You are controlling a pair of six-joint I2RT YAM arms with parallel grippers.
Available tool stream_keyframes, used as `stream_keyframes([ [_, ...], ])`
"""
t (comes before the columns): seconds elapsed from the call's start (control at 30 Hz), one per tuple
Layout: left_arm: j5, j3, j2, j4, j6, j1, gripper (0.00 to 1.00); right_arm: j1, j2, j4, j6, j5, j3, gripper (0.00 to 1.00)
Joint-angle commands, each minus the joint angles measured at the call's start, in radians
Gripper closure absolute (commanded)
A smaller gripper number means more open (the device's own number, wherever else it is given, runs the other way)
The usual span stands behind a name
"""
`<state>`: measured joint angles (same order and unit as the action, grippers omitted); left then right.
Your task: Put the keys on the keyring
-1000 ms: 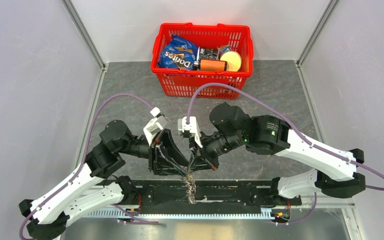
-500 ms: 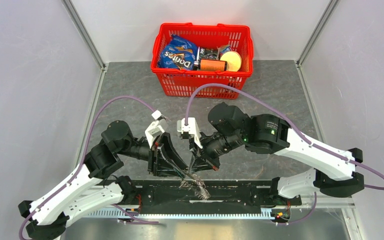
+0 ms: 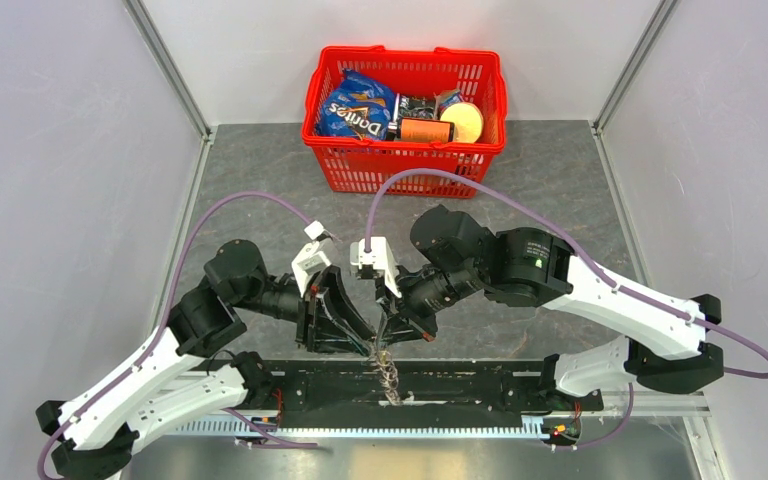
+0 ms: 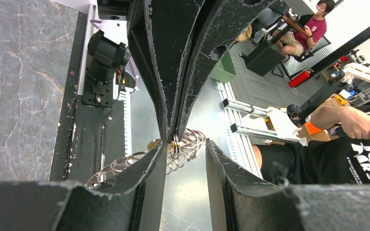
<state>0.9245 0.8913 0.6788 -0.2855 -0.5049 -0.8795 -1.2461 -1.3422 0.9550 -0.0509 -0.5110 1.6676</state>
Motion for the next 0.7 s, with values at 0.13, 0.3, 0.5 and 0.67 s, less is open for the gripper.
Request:
stream_keyframes([
  [0.13,0.002,0.044,0.015,-0.003,0.037,-0.005,0.60,-0.004,-0.004,-0.047,0.013,-0.037,0.037,1.00],
  [0.3,-0.004,0.049,0.022,-0.003,0.041,-0.005,0.62,-0.004,-0.008,-0.050,0.016,-0.052,0.034,1.00],
  [0.5,-0.003,0.054,0.030,-0.003,0.042,-0.005,0.66,-0.004,-0.008,-0.052,0.018,-0.057,0.026,1.00],
  [0.67,0.007,0.050,0.041,-0.003,0.042,-0.004,0.72,-0.004,-0.001,-0.053,0.019,-0.052,0.026,1.00],
])
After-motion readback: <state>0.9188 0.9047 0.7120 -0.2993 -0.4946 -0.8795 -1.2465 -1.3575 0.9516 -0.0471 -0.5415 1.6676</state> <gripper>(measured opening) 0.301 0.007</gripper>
